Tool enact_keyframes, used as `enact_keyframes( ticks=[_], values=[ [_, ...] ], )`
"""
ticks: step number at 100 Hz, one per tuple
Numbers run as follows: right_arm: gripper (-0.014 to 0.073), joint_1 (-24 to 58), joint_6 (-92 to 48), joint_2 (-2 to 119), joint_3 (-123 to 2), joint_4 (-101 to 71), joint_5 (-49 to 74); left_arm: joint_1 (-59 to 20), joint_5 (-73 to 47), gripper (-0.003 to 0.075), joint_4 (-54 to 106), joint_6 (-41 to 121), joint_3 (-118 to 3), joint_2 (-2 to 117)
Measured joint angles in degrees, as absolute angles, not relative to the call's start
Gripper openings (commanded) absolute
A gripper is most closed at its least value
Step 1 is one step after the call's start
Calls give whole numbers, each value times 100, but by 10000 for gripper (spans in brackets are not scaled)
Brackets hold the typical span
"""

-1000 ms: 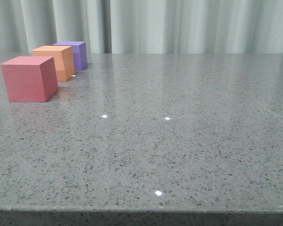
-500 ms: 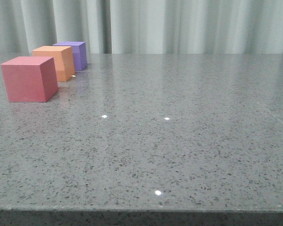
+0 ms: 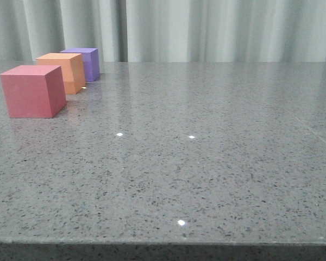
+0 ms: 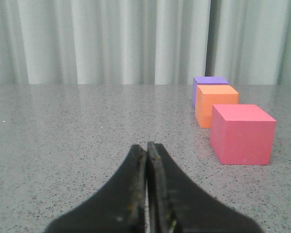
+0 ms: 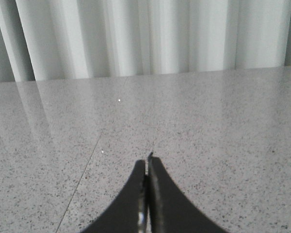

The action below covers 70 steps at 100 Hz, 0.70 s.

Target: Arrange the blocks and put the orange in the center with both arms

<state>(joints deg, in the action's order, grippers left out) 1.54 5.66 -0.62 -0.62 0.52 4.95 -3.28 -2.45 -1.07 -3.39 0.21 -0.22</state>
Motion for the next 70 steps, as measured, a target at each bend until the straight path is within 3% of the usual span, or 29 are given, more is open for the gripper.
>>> enact_keyframes(
  ticks=[70],
  values=[
    [-69, 154, 540, -66, 159, 0, 127, -328, -245, -20, -107, -339, 21, -22]
  ],
)
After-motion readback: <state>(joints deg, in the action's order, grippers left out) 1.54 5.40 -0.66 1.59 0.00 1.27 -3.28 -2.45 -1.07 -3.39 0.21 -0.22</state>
